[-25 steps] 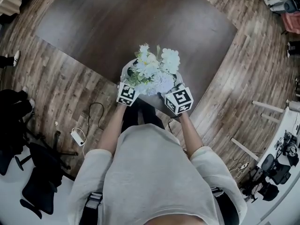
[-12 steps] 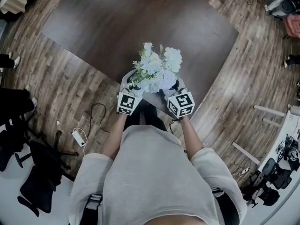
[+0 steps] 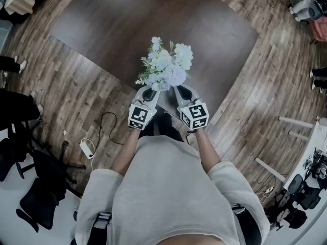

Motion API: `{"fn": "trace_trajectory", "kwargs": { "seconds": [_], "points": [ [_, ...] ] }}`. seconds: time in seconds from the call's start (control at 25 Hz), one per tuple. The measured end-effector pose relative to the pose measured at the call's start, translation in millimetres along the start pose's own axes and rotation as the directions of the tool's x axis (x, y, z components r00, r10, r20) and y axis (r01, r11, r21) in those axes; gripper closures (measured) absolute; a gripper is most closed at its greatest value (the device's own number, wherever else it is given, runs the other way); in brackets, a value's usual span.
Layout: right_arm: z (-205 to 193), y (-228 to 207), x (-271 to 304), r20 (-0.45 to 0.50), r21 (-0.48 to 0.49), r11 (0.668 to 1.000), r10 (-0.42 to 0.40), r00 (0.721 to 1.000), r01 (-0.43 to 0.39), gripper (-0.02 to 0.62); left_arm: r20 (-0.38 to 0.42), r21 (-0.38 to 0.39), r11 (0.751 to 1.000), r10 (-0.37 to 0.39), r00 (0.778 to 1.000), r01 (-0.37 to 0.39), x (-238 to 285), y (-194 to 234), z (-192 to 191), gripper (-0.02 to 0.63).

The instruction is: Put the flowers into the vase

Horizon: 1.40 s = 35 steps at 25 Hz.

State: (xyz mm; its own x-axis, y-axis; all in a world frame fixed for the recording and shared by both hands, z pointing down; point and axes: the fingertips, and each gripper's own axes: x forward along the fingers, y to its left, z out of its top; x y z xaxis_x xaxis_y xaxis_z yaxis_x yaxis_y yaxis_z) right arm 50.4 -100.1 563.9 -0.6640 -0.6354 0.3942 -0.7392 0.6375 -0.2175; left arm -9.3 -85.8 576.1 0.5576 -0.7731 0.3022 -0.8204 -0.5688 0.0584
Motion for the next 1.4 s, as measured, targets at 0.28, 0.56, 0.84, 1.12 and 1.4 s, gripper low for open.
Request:
{"fn": "trace_trajectory", "kwargs": {
  "seconds": [0.28, 0.56, 0.84, 1.12, 1.4],
  "points": [
    [3, 8, -13, 0.035, -0.019, 1.000, 0.007, 0.999, -0.007, 0.597, 0.016, 0.017, 1.000, 0.019, 1.000, -0.020, -9, -16, 9, 0.595],
    [15, 18, -26, 0.083, -0.013, 1.000, -0.006, 0.997, 0.007, 0.597, 0.030, 0.039, 0.999, -0.007, 1.000, 0.006, -19, -24, 26, 0.595],
    [24, 34, -46, 0.113, -0.039, 0.998, -0.046, 0.993, 0.050, 0.597, 0.054, 0.077, 0.997, -0.026, 0.998, 0.022, -40, -33, 40, 0.595],
    [17, 73, -79, 0.135, -0.059, 0.994, -0.084, 0.987, 0.092, 0.598, 0.075, 0.097, 0.995, -0.045, 0.996, 0.038, -88, -59, 33, 0.595],
    [8, 97, -113, 0.157, -0.037, 0.990, -0.126, 0.980, 0.133, 0.598, 0.085, 0.106, 0.993, -0.059, 0.995, 0.050, -119, -80, 30, 0.595]
  ]
}}
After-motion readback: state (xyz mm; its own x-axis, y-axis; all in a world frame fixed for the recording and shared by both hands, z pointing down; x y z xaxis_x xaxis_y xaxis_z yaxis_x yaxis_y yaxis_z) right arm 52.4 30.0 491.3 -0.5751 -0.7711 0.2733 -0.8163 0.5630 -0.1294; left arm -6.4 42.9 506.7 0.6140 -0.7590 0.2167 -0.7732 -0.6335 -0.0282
